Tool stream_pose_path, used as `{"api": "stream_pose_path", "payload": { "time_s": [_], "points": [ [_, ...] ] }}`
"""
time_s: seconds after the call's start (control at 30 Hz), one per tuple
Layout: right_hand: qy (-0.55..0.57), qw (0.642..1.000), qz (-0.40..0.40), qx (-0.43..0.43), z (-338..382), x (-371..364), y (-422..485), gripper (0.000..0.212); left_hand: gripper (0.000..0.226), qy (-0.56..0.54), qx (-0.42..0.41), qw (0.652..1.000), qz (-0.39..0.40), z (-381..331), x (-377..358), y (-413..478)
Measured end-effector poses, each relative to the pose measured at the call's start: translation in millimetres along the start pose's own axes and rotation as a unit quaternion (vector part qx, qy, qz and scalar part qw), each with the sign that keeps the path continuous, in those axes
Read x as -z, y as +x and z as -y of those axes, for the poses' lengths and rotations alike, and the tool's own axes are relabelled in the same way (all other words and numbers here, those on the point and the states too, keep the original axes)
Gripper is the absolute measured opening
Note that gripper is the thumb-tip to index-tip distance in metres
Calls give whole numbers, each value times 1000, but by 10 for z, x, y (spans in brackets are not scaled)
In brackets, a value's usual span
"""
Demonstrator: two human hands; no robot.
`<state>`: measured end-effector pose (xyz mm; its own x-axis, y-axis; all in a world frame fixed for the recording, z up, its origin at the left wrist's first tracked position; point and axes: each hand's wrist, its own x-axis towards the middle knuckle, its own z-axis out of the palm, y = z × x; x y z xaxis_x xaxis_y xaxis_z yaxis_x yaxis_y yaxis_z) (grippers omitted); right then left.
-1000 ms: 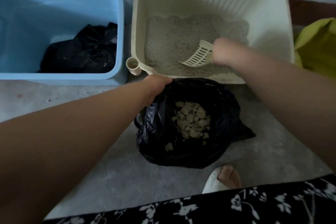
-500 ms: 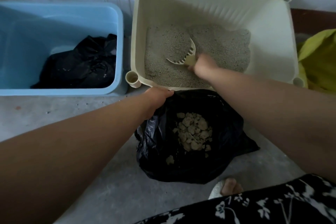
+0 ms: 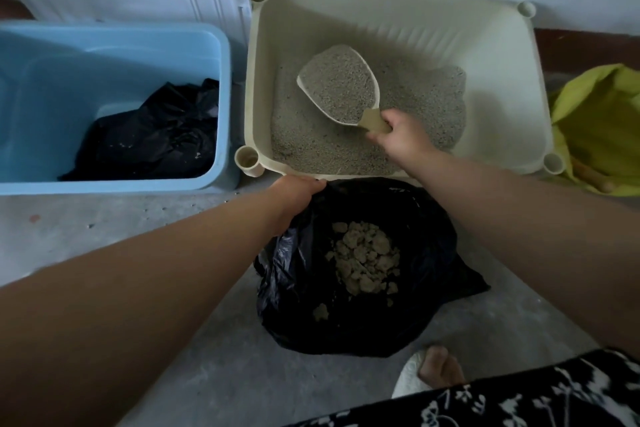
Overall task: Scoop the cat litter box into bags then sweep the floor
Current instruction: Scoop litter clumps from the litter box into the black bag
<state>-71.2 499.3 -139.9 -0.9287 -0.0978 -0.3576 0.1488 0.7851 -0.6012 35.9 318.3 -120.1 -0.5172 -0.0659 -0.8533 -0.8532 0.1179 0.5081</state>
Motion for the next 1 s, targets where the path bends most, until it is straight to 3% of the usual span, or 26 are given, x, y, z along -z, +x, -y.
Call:
{"api": "stream_pose_path", "payload": {
  "time_s": [0.17,0.57,0.87,1.0],
  "points": [
    [-37,999,-6,20,-10,131,-31,28,37,-5,-2,1000,-8,1,-7,-4],
    [-40,999,3,-24,-68,321,-95,21,34,-22,-13,1000,-10,25,-52,30],
    [-23,999,-7,-28,-53,384,-140,24,30,-34,-10,999,-9,27,-41,18],
    [-67,998,6,-18,-56,384,-155,25,33,-33,-6,999,-14,36,-40,43]
  ]
}}
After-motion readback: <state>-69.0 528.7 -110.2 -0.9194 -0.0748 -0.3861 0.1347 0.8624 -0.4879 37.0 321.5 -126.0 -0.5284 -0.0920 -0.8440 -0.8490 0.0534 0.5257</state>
